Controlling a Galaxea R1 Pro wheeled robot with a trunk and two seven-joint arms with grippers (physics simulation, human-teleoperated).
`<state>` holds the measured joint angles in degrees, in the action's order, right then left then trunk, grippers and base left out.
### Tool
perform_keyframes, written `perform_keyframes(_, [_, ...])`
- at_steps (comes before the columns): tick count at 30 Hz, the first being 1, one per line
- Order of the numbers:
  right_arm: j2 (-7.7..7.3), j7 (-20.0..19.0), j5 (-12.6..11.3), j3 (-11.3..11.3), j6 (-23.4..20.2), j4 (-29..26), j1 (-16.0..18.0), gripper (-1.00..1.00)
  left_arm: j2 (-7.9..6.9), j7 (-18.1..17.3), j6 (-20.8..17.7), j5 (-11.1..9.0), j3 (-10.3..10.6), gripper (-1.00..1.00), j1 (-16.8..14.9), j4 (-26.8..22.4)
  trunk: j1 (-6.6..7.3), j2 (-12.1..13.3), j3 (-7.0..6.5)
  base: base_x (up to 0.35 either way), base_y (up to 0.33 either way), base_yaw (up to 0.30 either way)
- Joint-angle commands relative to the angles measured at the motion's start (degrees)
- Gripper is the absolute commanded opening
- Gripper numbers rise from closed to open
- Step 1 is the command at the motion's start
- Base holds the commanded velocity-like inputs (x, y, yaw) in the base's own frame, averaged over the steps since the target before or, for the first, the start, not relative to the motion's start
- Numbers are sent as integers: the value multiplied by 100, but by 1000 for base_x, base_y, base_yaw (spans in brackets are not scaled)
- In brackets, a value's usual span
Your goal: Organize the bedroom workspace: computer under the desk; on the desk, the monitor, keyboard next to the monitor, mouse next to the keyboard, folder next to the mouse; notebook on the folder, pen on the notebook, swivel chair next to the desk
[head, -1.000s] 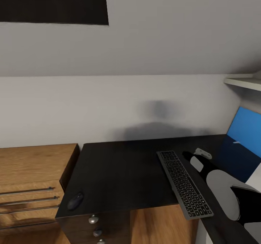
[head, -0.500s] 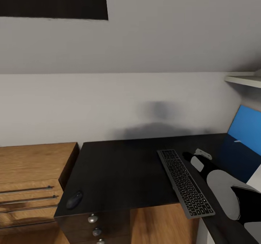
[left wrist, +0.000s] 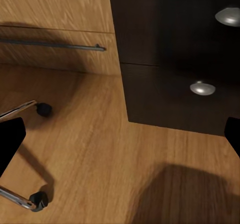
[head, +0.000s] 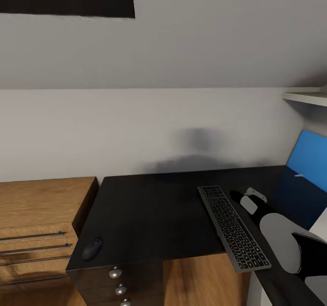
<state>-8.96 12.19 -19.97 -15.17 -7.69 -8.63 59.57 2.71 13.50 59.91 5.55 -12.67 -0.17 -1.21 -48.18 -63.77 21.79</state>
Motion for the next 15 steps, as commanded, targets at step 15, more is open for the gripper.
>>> perform_keyframes(15, [0, 20, -41, 11, -39, -25, 2, 100, 2, 45, 9, 60, -25, 100, -2, -2, -330, -607, 276, 0, 0, 0])
